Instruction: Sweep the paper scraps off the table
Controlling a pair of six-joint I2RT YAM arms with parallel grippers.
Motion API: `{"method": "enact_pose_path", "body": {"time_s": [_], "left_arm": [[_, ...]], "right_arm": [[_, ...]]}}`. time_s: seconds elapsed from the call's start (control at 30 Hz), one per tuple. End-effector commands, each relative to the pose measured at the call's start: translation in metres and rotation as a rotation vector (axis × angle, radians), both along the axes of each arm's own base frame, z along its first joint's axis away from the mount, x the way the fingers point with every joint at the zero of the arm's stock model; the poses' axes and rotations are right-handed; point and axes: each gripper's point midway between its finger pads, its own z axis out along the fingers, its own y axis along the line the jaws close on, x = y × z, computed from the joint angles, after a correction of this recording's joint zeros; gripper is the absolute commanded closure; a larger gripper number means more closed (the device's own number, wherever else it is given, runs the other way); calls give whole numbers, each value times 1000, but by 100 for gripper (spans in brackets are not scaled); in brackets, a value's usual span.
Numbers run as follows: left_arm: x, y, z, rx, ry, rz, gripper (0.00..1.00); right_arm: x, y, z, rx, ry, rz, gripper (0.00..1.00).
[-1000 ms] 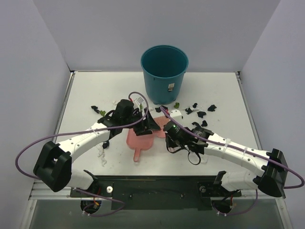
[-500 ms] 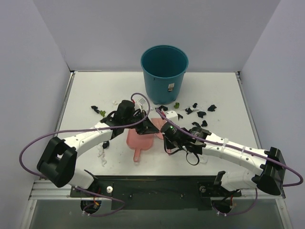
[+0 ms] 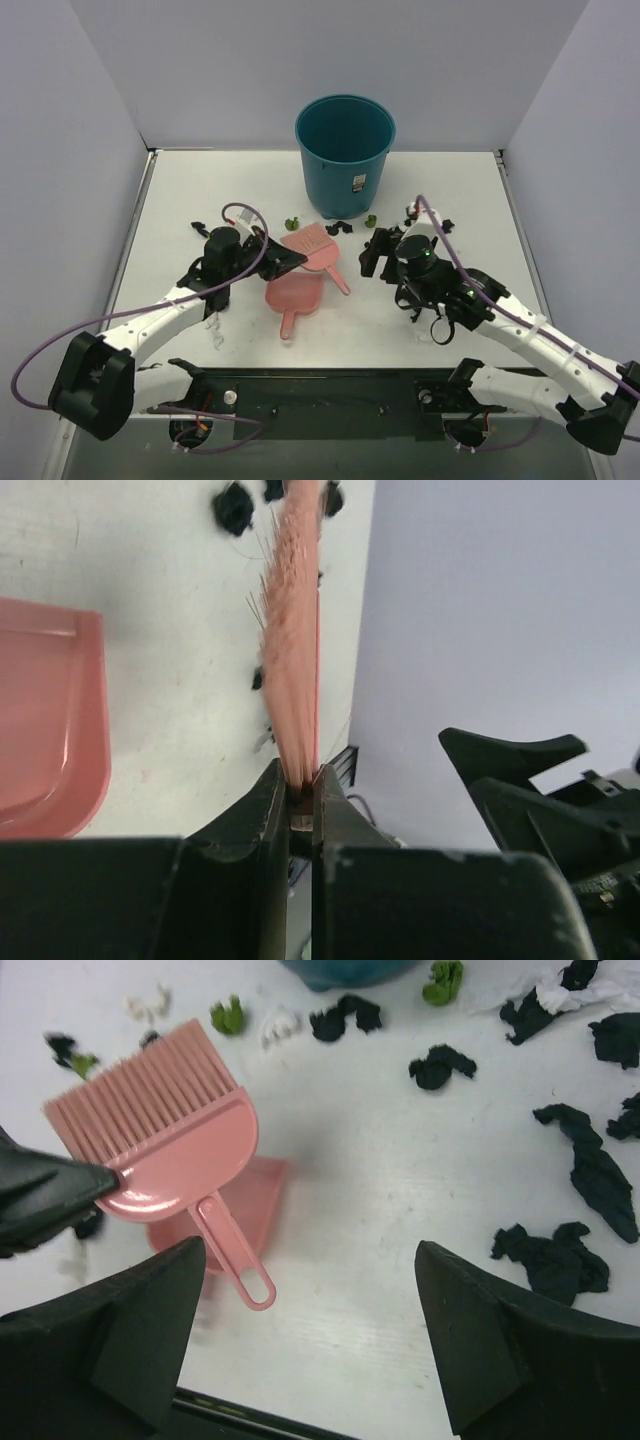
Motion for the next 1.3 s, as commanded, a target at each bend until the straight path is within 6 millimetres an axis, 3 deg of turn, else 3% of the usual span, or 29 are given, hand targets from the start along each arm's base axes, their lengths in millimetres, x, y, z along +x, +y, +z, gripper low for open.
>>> {"method": "enact_pose_path", "body": {"time_s": [0.0,0.07,0.2,0.37,0.4,0.57,0.83,1.0,1.27], "left_arm": [[20,20,71,-237,-156,200,100],[23,30,84,-302,-178,275,100],[19,43,112,-436,-232,333,100],[11,51,120,-528,-237,355,100],[9,54,124,-547,-252,365,100],[4,62,125,-549,-270,394,100],[1,65,122,-564,-276,398,100],[-1,69,119,-583,-278,415,100],[-3,79,113,-569,-284,461,100]], "right_arm": [[18,8,29,308,-76,-88,17],[20,23,49,431,-88,-53,18],[23,61,67,623,-26,29,23],[25,88,80,847,-5,85,28],[25,91,74,866,10,81,28],[28,99,84,993,-2,84,37],[32,112,90,1035,-3,79,45],[32,122,91,1046,-2,83,56],[39,111,88,1004,-71,-7,65]]}}
